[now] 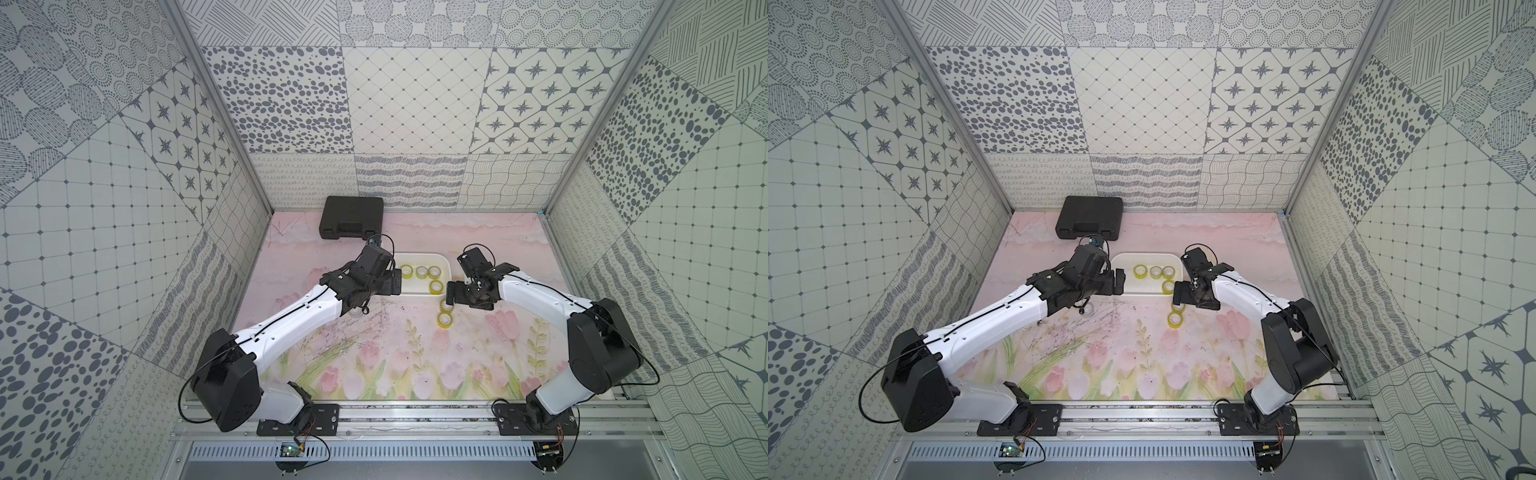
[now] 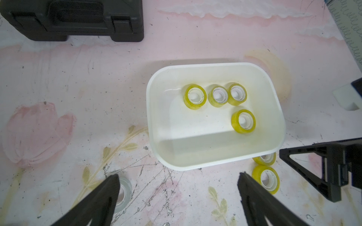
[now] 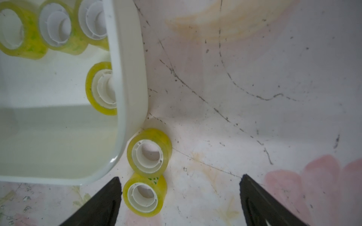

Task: Put the transparent tape into the storage box
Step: Pick up the tape at the center of the board.

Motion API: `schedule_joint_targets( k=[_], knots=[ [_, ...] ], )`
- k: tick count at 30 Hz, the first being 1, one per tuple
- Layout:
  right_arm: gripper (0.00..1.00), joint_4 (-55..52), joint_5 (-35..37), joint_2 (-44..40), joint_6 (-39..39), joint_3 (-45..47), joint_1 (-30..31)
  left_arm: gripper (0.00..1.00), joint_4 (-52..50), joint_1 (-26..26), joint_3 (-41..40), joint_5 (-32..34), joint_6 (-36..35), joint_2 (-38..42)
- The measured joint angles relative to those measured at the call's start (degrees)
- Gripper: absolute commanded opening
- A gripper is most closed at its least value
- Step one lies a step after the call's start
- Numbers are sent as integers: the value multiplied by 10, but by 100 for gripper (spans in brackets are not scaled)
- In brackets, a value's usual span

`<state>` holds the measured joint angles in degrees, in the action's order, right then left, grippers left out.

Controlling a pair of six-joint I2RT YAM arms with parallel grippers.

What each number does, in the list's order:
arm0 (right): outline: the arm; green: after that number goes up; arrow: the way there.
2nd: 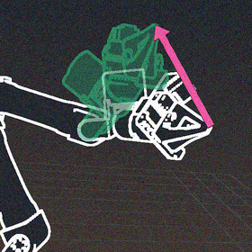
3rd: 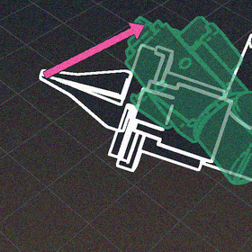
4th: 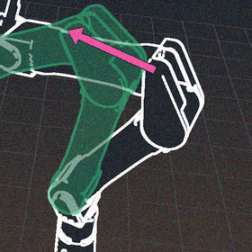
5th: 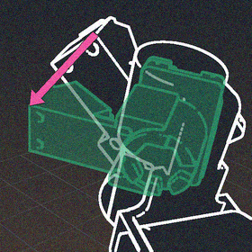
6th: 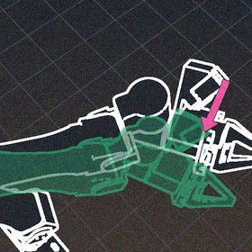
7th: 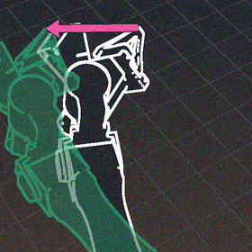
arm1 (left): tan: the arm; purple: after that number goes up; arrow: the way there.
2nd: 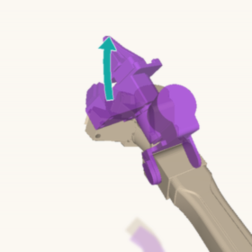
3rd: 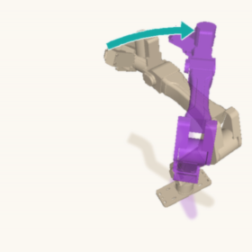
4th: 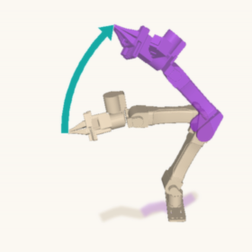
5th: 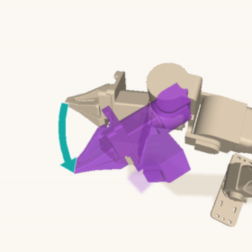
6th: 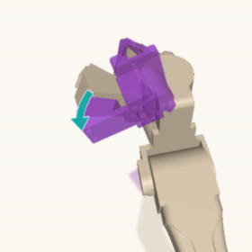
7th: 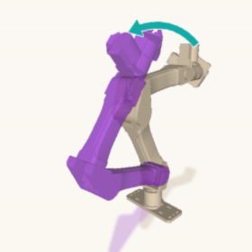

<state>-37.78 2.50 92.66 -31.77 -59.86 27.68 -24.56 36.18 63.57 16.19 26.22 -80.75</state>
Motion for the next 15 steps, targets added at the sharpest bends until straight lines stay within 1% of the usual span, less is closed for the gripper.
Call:
schedule_joint_targets(
  k=[3,5,9,13,15],
  knots=[
    [87,11,12,27,2,-1,7,99,-2,-5,-3,0,2,2],
    [85,14,16,40,2,-1,13,99,-2,-7,-4,0,4,3],
    [74,24,19,46,3,0,19,99,-2,-14,-10,0,7,12],
    [56,38,21,52,2,0,22,99,-2,-22,-15,0,11,21],
    [55,45,21,59,0,0,23,99,-2,-24,-15,0,11,24]
  ],
)
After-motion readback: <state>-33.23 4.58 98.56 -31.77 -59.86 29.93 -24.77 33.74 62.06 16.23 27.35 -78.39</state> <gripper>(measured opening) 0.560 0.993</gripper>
